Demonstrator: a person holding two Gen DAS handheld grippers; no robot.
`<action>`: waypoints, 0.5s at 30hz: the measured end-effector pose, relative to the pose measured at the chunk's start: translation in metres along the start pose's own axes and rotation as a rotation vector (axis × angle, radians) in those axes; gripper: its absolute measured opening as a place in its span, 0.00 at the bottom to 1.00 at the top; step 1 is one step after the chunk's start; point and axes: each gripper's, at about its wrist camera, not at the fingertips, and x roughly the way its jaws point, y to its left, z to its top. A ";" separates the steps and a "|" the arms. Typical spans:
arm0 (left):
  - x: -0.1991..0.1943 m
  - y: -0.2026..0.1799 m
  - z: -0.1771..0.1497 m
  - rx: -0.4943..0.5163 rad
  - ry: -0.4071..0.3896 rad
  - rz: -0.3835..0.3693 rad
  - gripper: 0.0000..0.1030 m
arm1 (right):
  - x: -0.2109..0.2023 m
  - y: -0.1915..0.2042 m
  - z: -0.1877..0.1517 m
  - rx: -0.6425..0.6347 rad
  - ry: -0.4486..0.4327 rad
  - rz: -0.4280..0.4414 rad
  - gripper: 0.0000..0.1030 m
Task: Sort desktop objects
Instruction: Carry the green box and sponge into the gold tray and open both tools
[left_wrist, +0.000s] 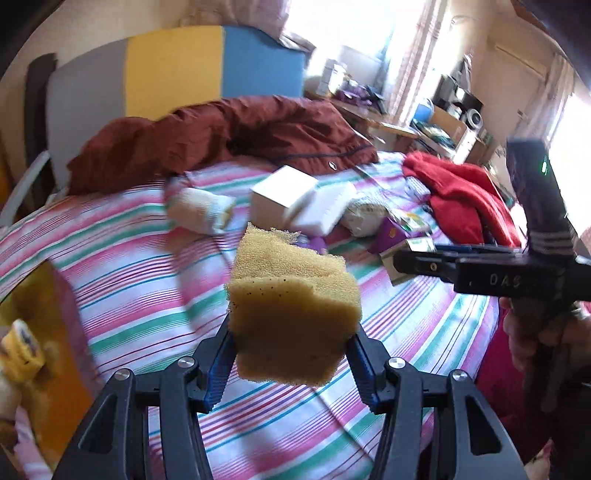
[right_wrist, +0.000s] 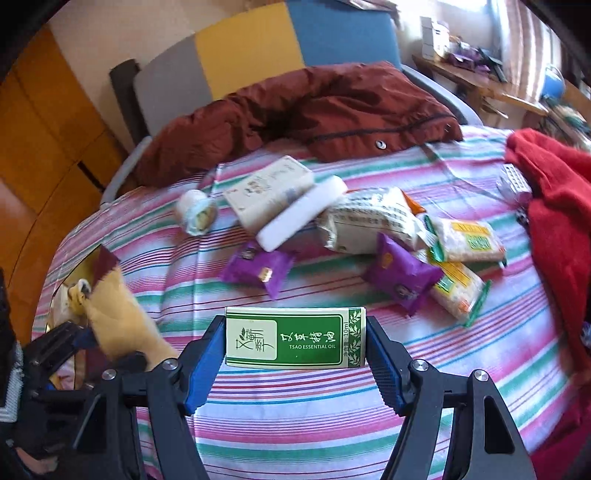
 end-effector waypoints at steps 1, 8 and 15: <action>-0.008 0.007 -0.002 -0.019 -0.011 0.009 0.55 | 0.000 0.003 -0.001 -0.010 0.000 0.004 0.70; -0.058 0.061 -0.019 -0.128 -0.082 0.118 0.55 | 0.001 0.025 -0.007 -0.097 0.012 0.020 0.70; -0.098 0.131 -0.049 -0.283 -0.120 0.230 0.55 | -0.004 0.066 -0.009 -0.154 0.031 0.070 0.70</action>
